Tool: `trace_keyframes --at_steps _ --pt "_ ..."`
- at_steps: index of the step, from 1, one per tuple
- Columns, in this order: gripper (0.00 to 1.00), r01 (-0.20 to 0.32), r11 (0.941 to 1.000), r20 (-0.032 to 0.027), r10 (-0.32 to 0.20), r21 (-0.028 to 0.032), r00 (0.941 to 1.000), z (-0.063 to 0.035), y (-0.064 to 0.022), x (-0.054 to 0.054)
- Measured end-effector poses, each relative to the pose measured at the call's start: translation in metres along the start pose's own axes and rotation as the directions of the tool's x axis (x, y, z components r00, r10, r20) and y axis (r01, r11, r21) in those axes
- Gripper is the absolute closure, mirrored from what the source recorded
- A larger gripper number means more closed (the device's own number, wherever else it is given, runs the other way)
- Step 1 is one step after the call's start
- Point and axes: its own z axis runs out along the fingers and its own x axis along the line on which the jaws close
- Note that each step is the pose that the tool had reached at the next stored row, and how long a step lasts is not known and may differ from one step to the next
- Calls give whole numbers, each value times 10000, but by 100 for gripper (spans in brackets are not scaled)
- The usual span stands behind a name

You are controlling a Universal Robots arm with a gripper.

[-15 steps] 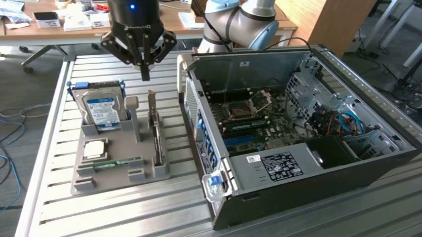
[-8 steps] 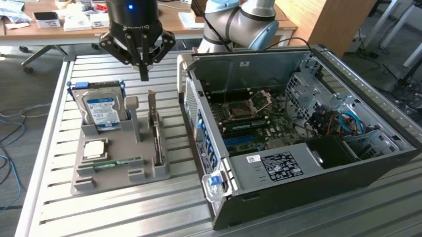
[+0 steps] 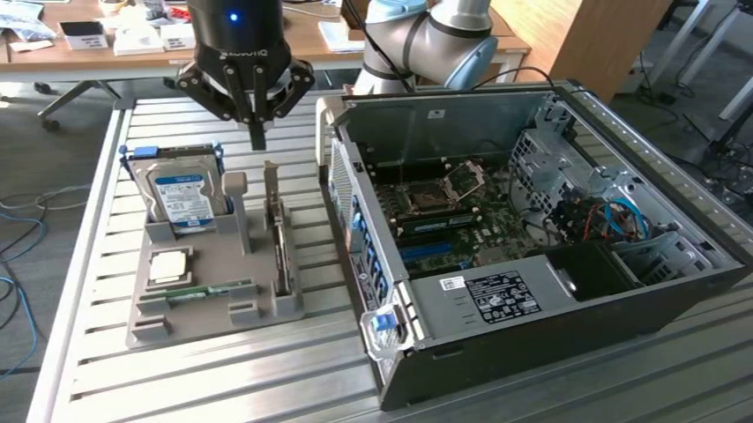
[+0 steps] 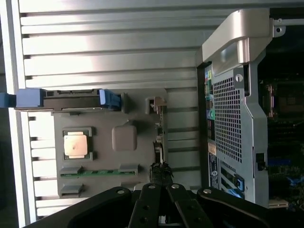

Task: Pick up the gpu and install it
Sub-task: 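Reach for the gpu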

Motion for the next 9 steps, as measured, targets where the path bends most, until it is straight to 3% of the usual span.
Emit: trace_keyframes --at_steps 9 --pt "89 0 10000 0 0 0 10000 -5 -147 -11"
